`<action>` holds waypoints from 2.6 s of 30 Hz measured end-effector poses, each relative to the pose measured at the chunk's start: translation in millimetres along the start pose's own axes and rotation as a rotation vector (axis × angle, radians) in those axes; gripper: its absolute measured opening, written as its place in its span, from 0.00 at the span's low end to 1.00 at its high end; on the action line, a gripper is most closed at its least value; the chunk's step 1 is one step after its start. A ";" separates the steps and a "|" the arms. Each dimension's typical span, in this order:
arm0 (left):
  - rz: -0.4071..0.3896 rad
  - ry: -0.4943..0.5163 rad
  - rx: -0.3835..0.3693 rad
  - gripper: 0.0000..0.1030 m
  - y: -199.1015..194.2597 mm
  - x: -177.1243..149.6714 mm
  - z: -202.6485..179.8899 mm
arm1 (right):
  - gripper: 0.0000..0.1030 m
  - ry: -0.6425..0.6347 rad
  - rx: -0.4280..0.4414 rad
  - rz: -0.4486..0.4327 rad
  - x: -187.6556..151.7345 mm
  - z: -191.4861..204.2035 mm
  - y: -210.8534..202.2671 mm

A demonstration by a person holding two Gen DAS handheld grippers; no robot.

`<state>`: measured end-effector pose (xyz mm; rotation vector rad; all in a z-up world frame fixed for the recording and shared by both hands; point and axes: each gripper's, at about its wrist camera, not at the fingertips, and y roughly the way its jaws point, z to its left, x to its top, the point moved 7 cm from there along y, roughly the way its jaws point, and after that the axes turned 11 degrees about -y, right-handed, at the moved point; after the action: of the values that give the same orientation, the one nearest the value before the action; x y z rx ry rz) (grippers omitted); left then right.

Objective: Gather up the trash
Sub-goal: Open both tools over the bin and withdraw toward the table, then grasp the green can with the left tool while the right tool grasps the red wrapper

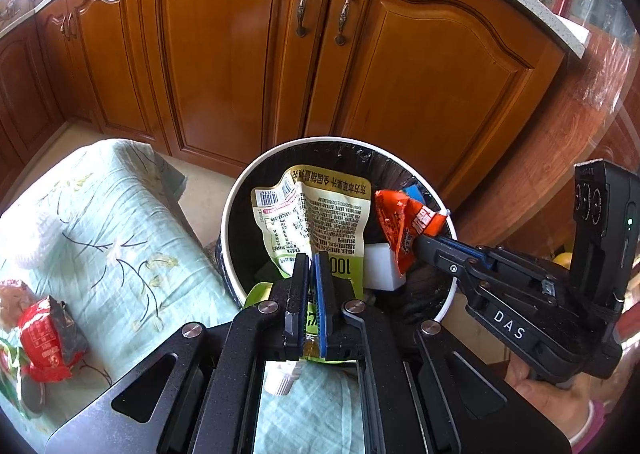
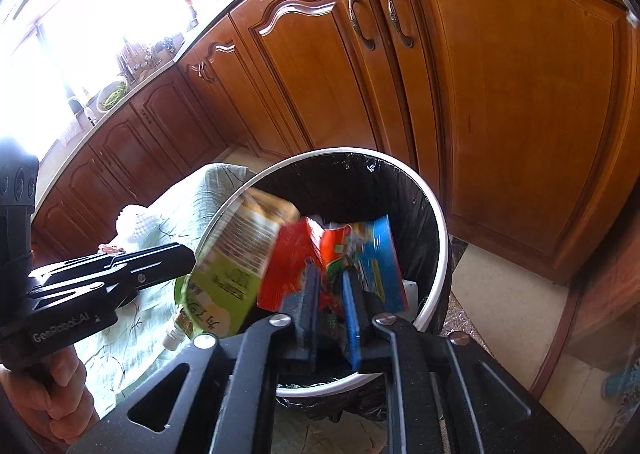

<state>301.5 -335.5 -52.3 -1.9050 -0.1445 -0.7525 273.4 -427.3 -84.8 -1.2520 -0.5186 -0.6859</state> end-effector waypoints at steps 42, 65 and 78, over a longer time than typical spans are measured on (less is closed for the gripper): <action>-0.184 -0.492 0.125 0.48 -151.5 -149.1 207.6 | 0.85 -0.067 0.236 -0.029 -69.4 172.0 -27.4; -0.200 -0.709 0.082 0.52 -160.5 -157.3 274.5 | 0.85 -0.130 0.305 0.024 -45.0 226.5 14.7; -0.206 -0.846 -0.015 0.52 -138.8 -125.9 309.0 | 0.85 -0.080 0.370 0.045 -7.7 244.4 71.9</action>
<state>277.4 22.4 -96.7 -2.1324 -0.8662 -0.0280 322.6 -177.4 -78.9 -0.9423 -0.6495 -0.4763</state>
